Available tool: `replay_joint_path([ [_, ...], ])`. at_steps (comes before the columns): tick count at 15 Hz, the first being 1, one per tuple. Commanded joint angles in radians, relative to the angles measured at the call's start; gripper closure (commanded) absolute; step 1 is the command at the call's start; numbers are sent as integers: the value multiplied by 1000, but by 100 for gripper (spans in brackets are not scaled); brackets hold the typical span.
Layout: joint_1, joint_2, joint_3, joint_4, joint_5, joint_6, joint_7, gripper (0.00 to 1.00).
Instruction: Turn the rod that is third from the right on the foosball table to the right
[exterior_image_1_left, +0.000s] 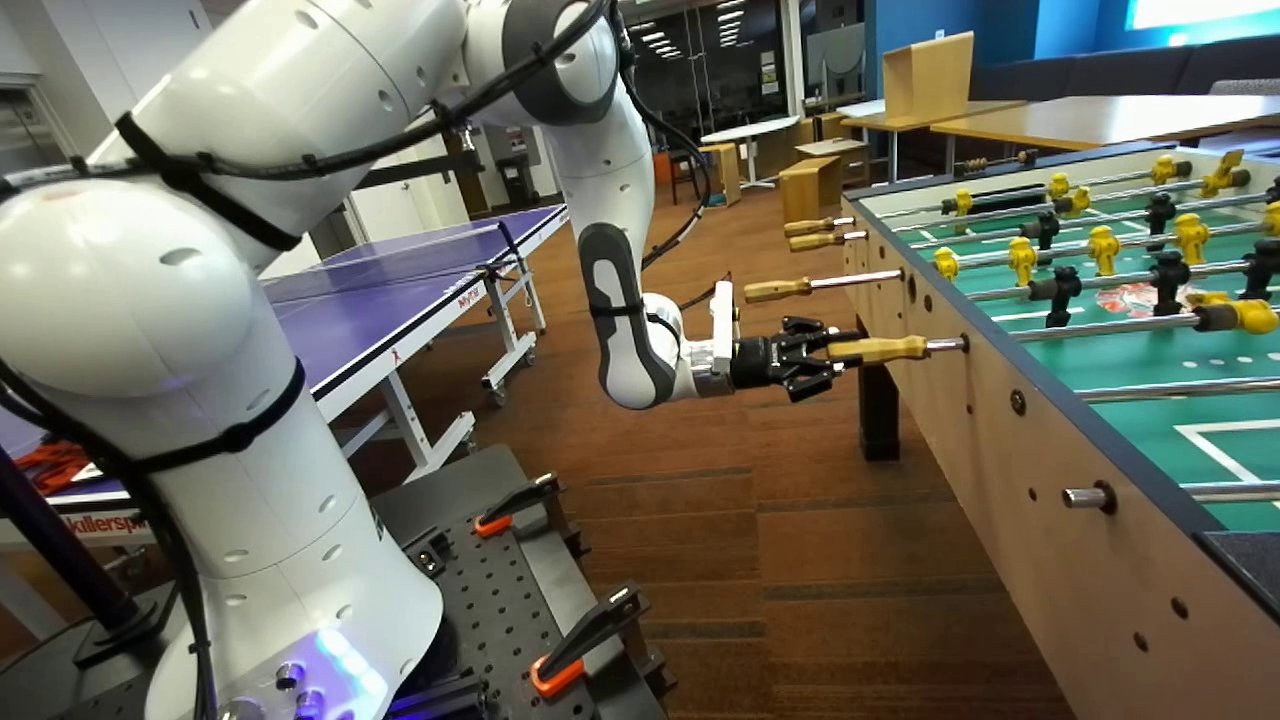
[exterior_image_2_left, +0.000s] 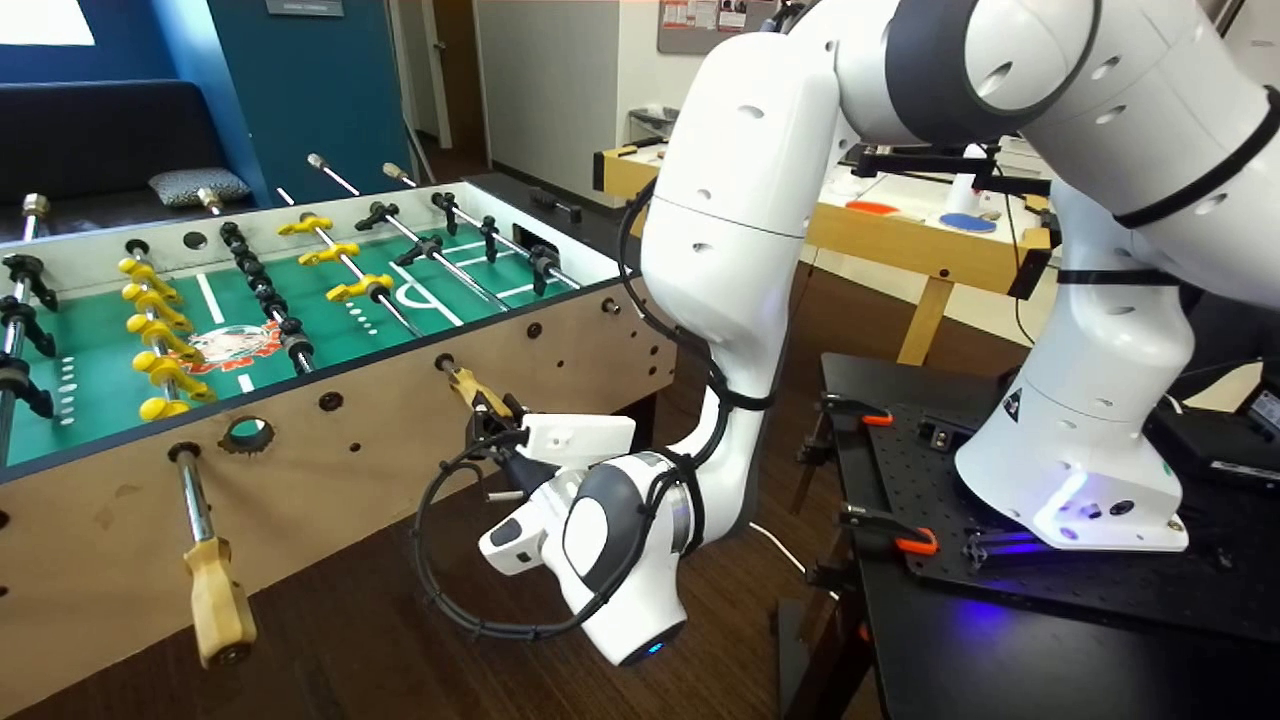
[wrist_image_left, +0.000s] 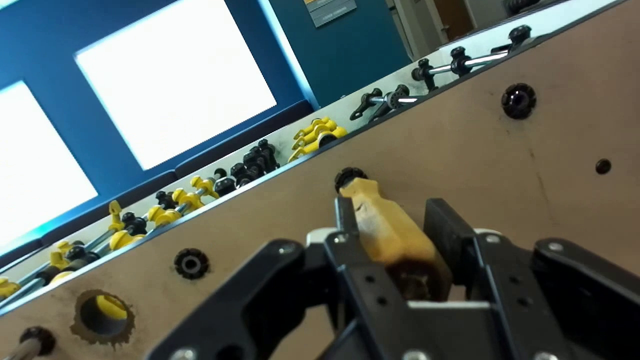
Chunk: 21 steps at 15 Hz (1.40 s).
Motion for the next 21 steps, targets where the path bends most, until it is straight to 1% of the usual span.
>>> replay_joint_path([
  [1,-50,9,5,-2,-55,92,157,85],
  [13,-71,22,7,-17,-132,65,709,85],
  [17,-73,23,3,-32,-181,49,901,85],
  [21,-75,21,-3,-61,-260,21,1092,85],
])
